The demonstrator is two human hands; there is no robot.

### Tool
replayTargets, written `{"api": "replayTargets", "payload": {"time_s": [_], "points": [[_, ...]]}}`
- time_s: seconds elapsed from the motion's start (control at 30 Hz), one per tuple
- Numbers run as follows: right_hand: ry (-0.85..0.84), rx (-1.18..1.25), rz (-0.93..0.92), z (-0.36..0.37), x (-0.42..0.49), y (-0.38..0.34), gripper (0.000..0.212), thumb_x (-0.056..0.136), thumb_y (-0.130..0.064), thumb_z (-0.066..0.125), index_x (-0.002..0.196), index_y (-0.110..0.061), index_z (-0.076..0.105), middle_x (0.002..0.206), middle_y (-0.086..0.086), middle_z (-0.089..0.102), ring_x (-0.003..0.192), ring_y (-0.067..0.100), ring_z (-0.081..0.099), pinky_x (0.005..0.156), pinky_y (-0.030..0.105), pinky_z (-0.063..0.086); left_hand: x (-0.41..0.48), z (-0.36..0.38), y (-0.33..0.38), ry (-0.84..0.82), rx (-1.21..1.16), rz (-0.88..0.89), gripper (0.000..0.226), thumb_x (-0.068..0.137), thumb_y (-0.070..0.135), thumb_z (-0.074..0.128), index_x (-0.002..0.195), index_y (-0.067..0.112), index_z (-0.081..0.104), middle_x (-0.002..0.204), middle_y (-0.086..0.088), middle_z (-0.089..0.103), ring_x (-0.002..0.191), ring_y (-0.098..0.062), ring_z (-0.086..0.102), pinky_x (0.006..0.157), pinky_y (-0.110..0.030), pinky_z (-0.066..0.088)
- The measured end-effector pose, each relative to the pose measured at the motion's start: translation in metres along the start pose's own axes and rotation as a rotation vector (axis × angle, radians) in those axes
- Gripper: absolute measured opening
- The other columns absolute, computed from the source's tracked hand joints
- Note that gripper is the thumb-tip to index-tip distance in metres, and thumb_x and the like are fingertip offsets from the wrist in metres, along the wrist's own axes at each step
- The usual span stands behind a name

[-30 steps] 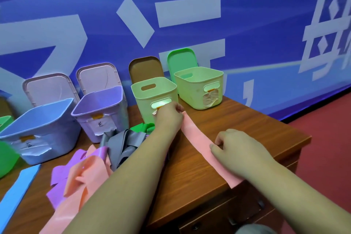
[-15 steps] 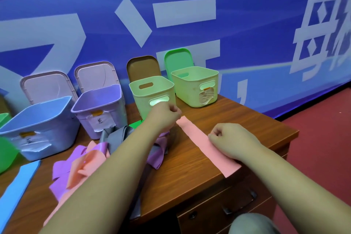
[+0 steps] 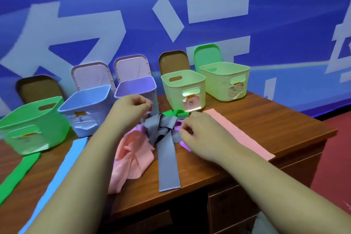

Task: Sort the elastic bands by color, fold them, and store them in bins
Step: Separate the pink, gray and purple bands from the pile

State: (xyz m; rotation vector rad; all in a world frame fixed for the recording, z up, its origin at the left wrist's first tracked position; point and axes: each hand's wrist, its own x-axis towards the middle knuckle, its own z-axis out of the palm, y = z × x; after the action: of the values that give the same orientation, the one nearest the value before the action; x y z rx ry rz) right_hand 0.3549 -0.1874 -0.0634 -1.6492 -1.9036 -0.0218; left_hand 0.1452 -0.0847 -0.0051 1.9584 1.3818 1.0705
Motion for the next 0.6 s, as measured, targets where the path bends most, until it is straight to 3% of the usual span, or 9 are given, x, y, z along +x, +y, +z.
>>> {"api": "replayTargets", "payload": {"time_s": [0.17, 0.27, 0.33, 0.4, 0.5, 0.6], "points": [[-0.077, 0.035, -0.202, 0.040, 0.026, -0.027, 0.024, 0.097, -0.040, 0.052, 0.094, -0.025, 0.071, 0.097, -0.003, 0.057, 0.100, 0.021, 0.054, 0.087, 0.043, 0.050, -0.016, -0.027, -0.043, 0.034, 0.265, -0.059, 0.018, 0.089, 0.016, 0.064, 0.099, 0.025, 0.076, 0.098, 0.010, 0.077, 0.087, -0.015, 0.070, 0.080, -0.029, 0.053], [-0.074, 0.114, -0.211, 0.062, 0.036, -0.031, 0.030, 0.099, -0.049, 0.051, 0.088, -0.026, 0.067, 0.091, -0.008, 0.054, 0.093, 0.015, 0.052, 0.084, 0.038, 0.046, -0.031, -0.026, -0.068, -0.015, 0.238, -0.064, 0.010, 0.091, 0.033, 0.071, 0.101, 0.032, 0.072, 0.100, 0.014, 0.074, 0.093, -0.013, 0.071, 0.076, -0.029, 0.055], [-0.074, 0.184, -0.161, 0.078, 0.036, -0.027, 0.036, 0.097, -0.058, 0.049, 0.087, -0.028, 0.066, 0.089, -0.010, 0.057, 0.091, 0.012, 0.054, 0.084, 0.039, 0.048, -0.043, -0.024, -0.076, -0.034, 0.006, -0.101, 0.012, 0.093, 0.043, 0.072, 0.100, 0.034, 0.074, 0.097, 0.009, 0.075, 0.084, -0.020, 0.076, 0.067, -0.035, 0.061], [-0.104, 0.203, -0.140, 0.092, 0.034, -0.023, 0.037, 0.094, -0.064, 0.050, 0.088, -0.032, 0.066, 0.090, -0.011, 0.060, 0.091, 0.012, 0.057, 0.086, 0.042, 0.051, -0.049, -0.025, -0.080, -0.034, -0.086, -0.130, 0.016, 0.095, 0.046, 0.072, 0.099, 0.032, 0.075, 0.095, 0.002, 0.076, 0.074, -0.023, 0.078, 0.057, -0.031, 0.056], [-0.126, 0.211, -0.148, 0.096, 0.034, -0.021, 0.032, 0.091, -0.067, 0.052, 0.086, -0.038, 0.065, 0.090, -0.015, 0.062, 0.093, 0.009, 0.056, 0.088, 0.038, 0.049, -0.051, -0.029, -0.083, -0.072, -0.018, -0.110, 0.009, 0.097, 0.033, 0.070, 0.097, 0.025, 0.074, 0.085, 0.001, 0.078, 0.069, -0.012, 0.077, 0.059, -0.025, 0.054], [-0.138, 0.197, -0.168, 0.096, 0.034, -0.019, 0.031, 0.088, -0.072, 0.055, 0.084, -0.042, 0.062, 0.091, -0.018, 0.062, 0.096, 0.006, 0.053, 0.088, 0.033, 0.048, -0.049, -0.029, -0.084, -0.051, 0.211, -0.040, 0.009, 0.095, 0.025, 0.066, 0.091, 0.026, 0.074, 0.075, 0.013, 0.075, 0.069, -0.002, 0.068, 0.059, -0.014, 0.047]]}}
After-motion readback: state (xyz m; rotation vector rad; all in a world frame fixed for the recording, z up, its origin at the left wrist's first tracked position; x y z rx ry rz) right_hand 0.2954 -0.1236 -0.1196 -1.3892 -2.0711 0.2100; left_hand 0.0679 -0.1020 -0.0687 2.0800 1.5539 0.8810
